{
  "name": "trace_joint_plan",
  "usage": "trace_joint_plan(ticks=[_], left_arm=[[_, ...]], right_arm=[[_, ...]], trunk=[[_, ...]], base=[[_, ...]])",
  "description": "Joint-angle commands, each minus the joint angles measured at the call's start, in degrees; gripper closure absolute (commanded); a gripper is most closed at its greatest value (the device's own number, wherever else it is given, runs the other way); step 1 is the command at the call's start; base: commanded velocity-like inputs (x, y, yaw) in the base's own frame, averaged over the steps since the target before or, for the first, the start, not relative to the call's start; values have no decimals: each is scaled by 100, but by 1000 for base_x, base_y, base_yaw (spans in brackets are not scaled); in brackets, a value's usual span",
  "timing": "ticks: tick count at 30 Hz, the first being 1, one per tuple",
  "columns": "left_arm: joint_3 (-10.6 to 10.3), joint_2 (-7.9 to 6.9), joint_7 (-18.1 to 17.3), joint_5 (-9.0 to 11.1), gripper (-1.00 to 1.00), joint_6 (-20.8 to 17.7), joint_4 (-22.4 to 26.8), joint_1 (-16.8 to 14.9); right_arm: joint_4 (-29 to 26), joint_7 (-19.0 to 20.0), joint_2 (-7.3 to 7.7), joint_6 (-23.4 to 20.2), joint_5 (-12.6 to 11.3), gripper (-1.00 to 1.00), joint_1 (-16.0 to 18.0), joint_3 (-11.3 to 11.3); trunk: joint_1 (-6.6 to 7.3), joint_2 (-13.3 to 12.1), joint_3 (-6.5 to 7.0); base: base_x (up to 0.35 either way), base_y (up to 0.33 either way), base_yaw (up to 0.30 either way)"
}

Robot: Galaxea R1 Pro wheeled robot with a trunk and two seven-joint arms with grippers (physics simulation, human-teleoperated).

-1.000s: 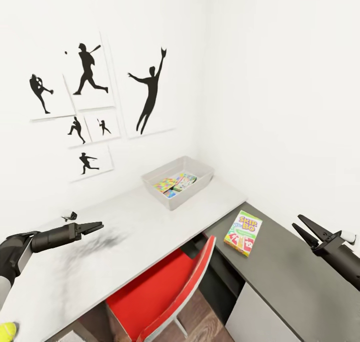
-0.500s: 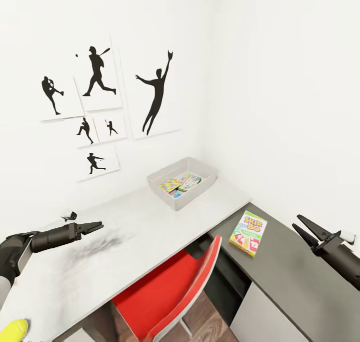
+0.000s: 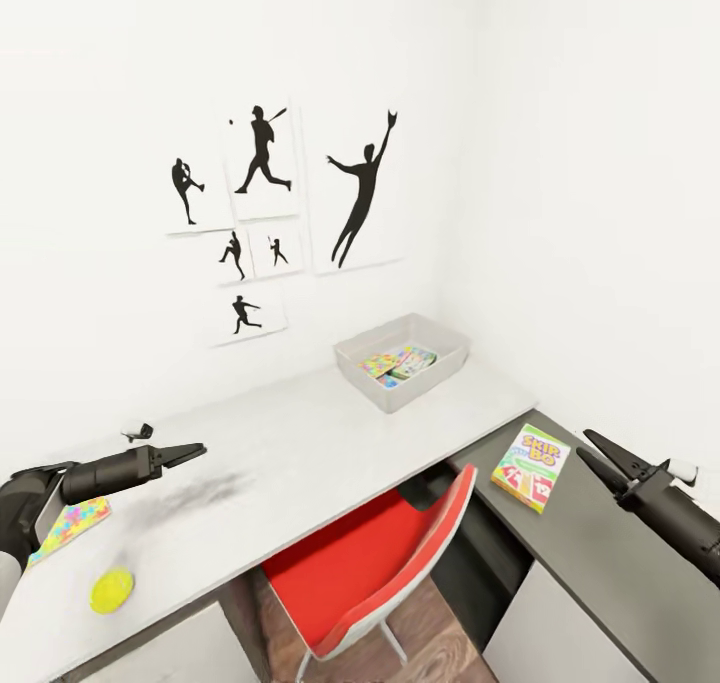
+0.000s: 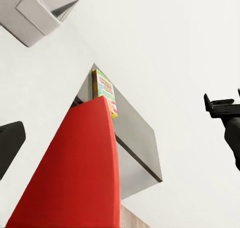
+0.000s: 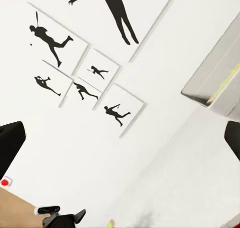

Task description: Put all the toys in the child's room - the three board games (two on the bed and one on the table), the two jigsaw puzzles on the table, and the tennis ball on the table - inside the toy box on the table in the child's room.

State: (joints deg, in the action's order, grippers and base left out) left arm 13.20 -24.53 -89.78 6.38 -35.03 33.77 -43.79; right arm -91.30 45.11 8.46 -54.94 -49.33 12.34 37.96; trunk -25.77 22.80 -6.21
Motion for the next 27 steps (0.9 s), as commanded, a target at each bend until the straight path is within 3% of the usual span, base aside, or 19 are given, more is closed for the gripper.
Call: trace_joint_plan(ticks=[1, 9, 19, 27], left_arm=[[3, -1, -22, -3, -100, -59, -2, -6], [7, -1, -22, -5, -100, -50, -4, -6], [7, 0, -22, -5, -100, -47, -11, -3], [7, 1, -22, -5, -100, -49, -11, 2]], right_arm=[[-1, -8, 1, -26, 11, -100, 5, -27], [-2, -300, -2, -26, 11, -100, 5, -110], [-2, -383, -2, -19, 11, -100, 5, -146], [-2, -676, -2, -17, 11, -100, 7, -315]], trunk=[[-2, 12, -10], [-2, 12, -6], [-2, 12, -6], [-2, 12, -23]], base=[[-117, 19, 226], [-92, 23, 54], [-225, 174, 4], [-109, 212, 186]])
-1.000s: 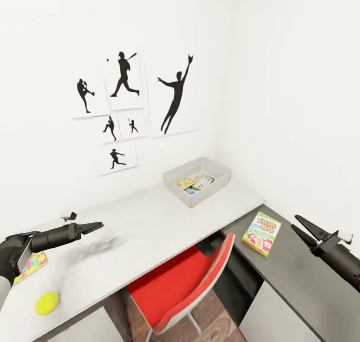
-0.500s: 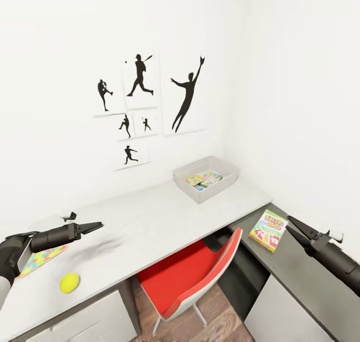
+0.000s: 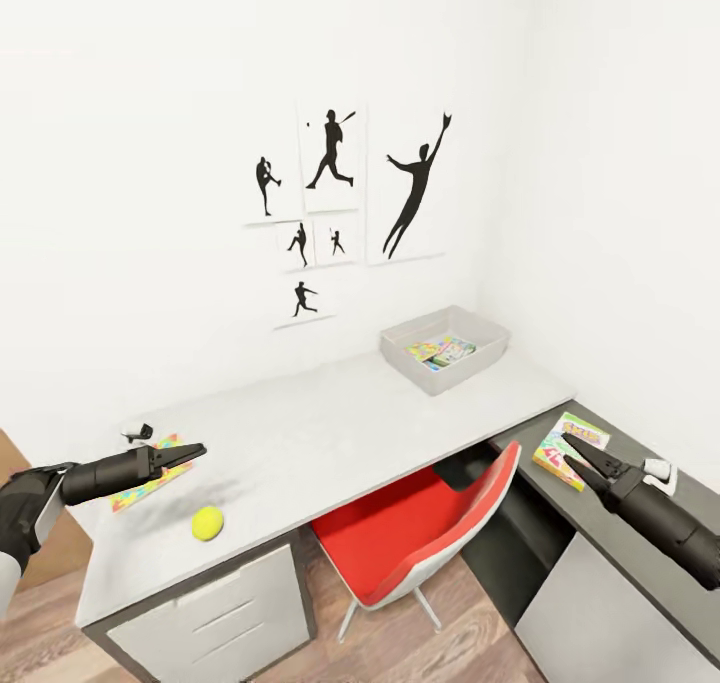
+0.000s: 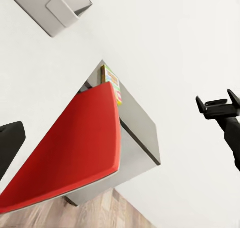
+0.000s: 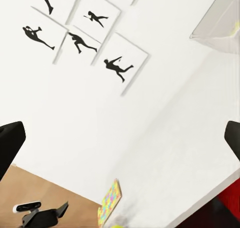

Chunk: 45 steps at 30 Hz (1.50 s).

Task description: Put all the toys in the child's room - the three board games (two on the bed and one on the table), the two jigsaw puzzles on the table, and the tennis ball on the table - inside the toy box on the table in the child's room.

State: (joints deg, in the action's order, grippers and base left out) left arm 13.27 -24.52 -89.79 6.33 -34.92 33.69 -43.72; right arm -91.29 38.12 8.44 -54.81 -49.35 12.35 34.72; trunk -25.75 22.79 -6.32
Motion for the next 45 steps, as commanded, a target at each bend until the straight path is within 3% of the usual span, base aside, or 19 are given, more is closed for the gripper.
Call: trace_joint_plan(ticks=[1, 12, 32, 36, 41, 45], left_arm=[[0, 0, -21, 0, -100, -62, -3, -5], [0, 0, -21, 0, -100, -61, -3, -5], [0, 0, -21, -1, -100, -59, -3, -5], [0, 0, -21, -5, -100, -59, -3, -5], [7, 0, -21, -8, -100, -59, -3, -4], [8, -2, -21, -10, -100, -66, -3, -5]], right_arm=[[-3, 3, 0, -30, 13, -100, 6, 5], [-3, -81, -1, -30, 13, -100, 13, -265], [-3, -103, 0, -30, 13, -100, 13, -295], [-3, -277, 0, -30, 13, -100, 11, -319], [-3, -647, 0, -30, 13, -100, 5, -590], [-3, -833, 0, -30, 13, -100, 3, -666]], trunk=[[-3, 13, -16], [-3, 13, -59], [-3, 13, -157], [-3, 13, -179], [-3, 13, -208], [-3, 13, -232]], base=[[-22, 208, 255], [-4, 239, 266], [0, 203, 263], [0, 57, 248], [0, 12, 242], [0, 2, 240]])
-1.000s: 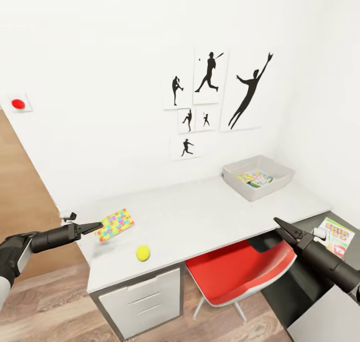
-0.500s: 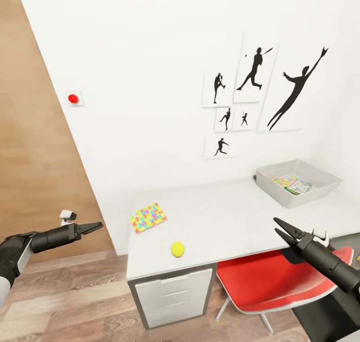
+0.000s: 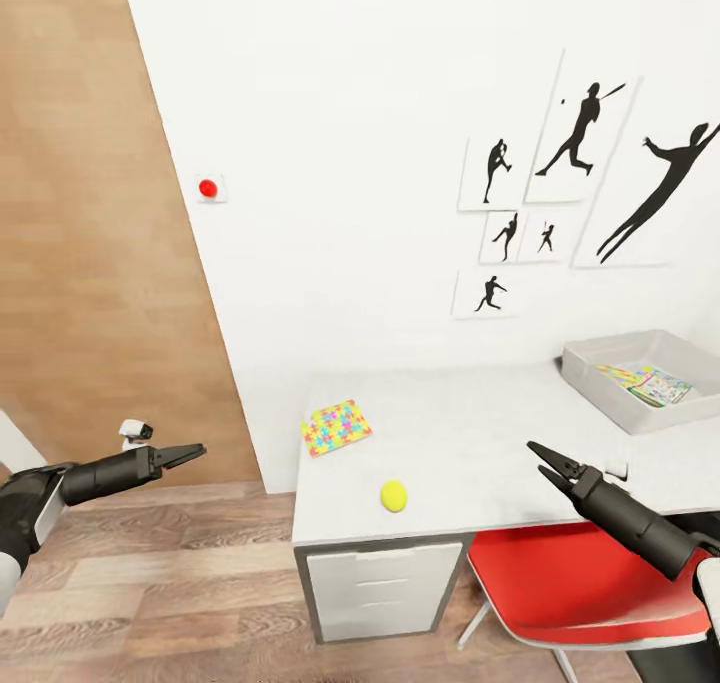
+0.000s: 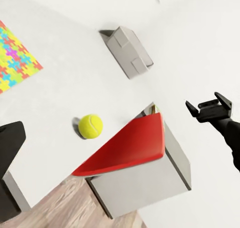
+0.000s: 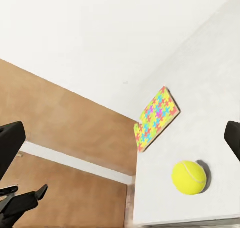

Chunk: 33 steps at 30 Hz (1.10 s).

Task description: Put all the toys in the child's room - the three board games (two on the bed and one on the table), the two jigsaw puzzles on the table, and the tennis ball on the table - inside the toy box on the table in the child's room.

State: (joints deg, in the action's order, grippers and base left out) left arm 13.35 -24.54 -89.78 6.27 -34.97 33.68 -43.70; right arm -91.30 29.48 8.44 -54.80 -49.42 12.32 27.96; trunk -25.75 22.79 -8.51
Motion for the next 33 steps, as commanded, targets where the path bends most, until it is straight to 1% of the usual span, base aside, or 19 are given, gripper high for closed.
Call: trace_joint_plan(ticks=[1, 3, 6, 7, 8, 9, 10, 11, 13, 15, 16, 18, 19, 20, 22, 24, 26, 29, 33], left_arm=[[0, 1, -22, -4, -100, -61, -2, -7], [-1, 3, -22, -5, -100, -67, -2, -7], [-11, 33, -22, -20, -100, -80, -2, -5], [-11, 38, -22, -23, -100, -84, -2, -6], [-10, 41, -22, -26, -100, -89, -2, -6], [-10, 42, -22, -26, -100, -91, -2, -6], [-9, 43, -2, -28, -100, -93, -2, -7], [-9, 44, 41, -28, -100, -96, -2, -7], [-8, 48, 243, -29, -100, -112, -2, -7], [-8, 50, 373, -29, -100, -119, -2, -7], [-6, 52, 525, -29, -100, -126, -2, -7], [-2, 54, 895, -29, -100, -135, -2, -9], [-1, 56, 1112, -29, -100, -138, -2, -10], [-1, 57, 1221, -30, -100, -139, -2, -11], [0, 65, 1720, -30, -100, -141, -2, -14], [-4, 69, 2167, -30, -100, -141, -2, -15], [-2, 71, 2444, -15, -100, -134, -2, -15], [0, 76, 2659, 2, -100, -122, -2, -16], [1, 86, 2749, 9, -100, -116, -2, -16]], right_arm=[[-2, 15, 0, -31, 20, -100, 6, 4], [3, -103, -3, -26, 20, -100, 2, -13], [1, -520, 11, -32, 5, -100, 90, -84], [0, -796, 18, -56, -7, -100, 261, -156], [2, -1122, 16, -90, -16, -100, 513, -266], [3, -1304, 15, -108, -20, -100, 654, -343], [20, -1699, 12, -149, -24, -100, 942, -549], [45, -1911, 12, -169, -28, -100, 1083, -676], [217, -2831, 1, -218, -48, -100, 1644, -1226], [324, -3290, -22, -233, -55, -100, 1924, -1473], [488, -3730, -77, -242, -60, -100, 2198, -1673], [1053, -4507, -224, -263, -58, -100, 2699, -1920], [1413, -4830, -296, -258, -45, -100, 2930, -1994], [1598, -4972, -330, -251, -37, -100, 3040, -2021], [2523, -5466, -434, -216, 8, -100, 3461, -2089], [3309, -5752, -474, -143, 97, -100, 3722, -2117], [3628, -5848, -470, -49, 192, -100, 3814, -2131], [3854, -5924, -465, 43, 287, -100, 3876, -2146], [3945, -5950, -441, 229, 322, -100, 3894, -2159]], trunk=[[-3, 12, -18], [-3, 12, -30], [-3, 12, -48], [-3, 12, -54], [-3, 12, -61], [-3, 12, -67], [-3, 12, -73], [-3, 12, -79], [-3, 12, -91], [-3, 12, -104], [-3, 12, -111], [-3, 12, -124], [-3, 12, -131], [-3, 12, -137], [-3, 12, -151], [-3, 12, -162], [-3, 12, -168], [-3, 12, -171], [-3, 12, -173]], base=[[0, 1, 239], [0, 0, 239], [0, 0, 239], [0, 0, 238], [0, 0, 237], [0, 0, 236], [0, 0, 236], [0, 0, 236], [0, 0, 234], [0, 0, 228], [0, 0, 222], [0, 0, 215], [0, 0, 210], [0, 0, 208], [0, 0, 205], [0, 0, 161], [0, 0, 87], [0, 0, 33], [0, 18, 11]])
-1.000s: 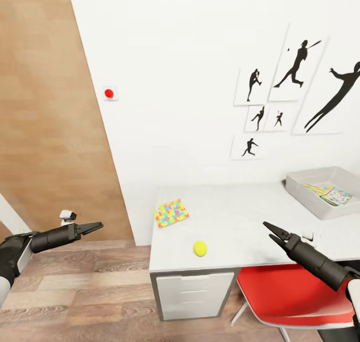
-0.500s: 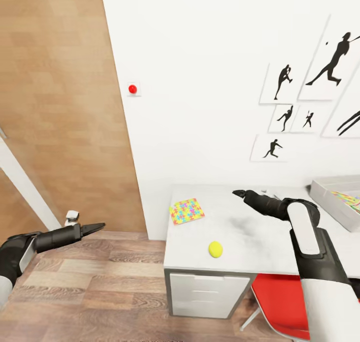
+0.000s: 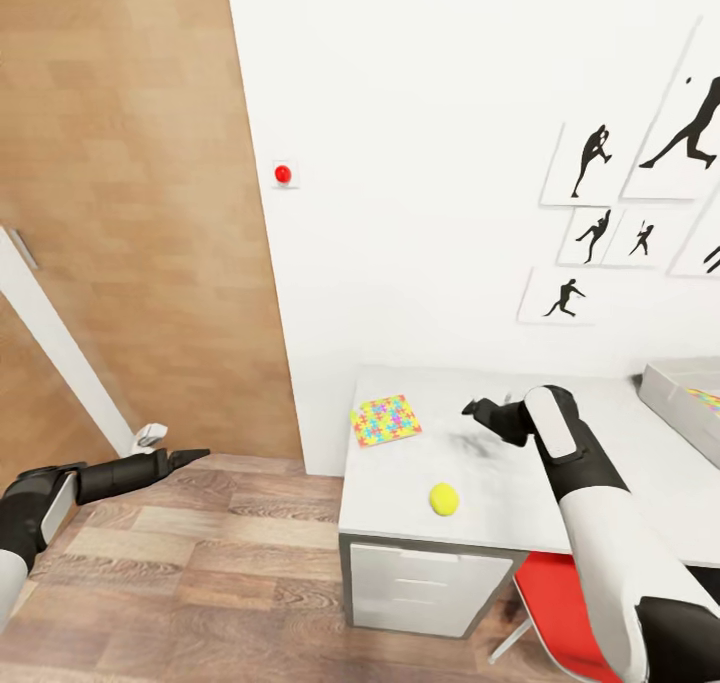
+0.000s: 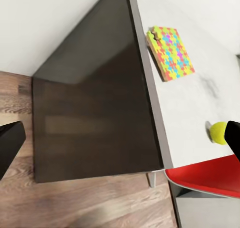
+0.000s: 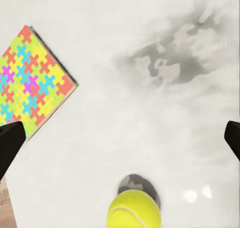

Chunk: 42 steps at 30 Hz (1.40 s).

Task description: Put all the toys in the child's room - the three board games (two on the bed and one on the table), the two jigsaw puzzles on the table, and the tennis ball on the table - inside the toy box on the table in the child's room.

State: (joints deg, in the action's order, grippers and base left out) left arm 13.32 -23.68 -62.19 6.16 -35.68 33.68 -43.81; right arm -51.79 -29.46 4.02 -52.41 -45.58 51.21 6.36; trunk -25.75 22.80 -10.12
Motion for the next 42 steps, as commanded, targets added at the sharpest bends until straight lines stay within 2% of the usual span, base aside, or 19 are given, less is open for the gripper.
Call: trace_joint_plan(ticks=[1, 11, 17, 42], left_arm=[[4, 4, 2, 19, -100, -50, -2, -5], [11, 5, 22, 8, -100, -62, -2, -5], [9, 4, 36, 10, -100, -54, -2, -5], [2, -5, 9, 16, -100, -36, -2, -5]], right_arm=[[7, -54, 10, 51, -59, -100, 8, 1], [52, -63, 15, 162, -53, -100, 11, 2], [63, -68, -11, 175, -48, -100, 12, 10], [64, -75, 28, 187, -38, -100, 12, 6]], trunk=[[-3, 12, -12], [-3, 12, -13], [-3, 12, -13], [-3, 12, -13]], base=[[0, 120, 4], [8, 249, 1], [178, 224, 0], [94, 107, 0]])
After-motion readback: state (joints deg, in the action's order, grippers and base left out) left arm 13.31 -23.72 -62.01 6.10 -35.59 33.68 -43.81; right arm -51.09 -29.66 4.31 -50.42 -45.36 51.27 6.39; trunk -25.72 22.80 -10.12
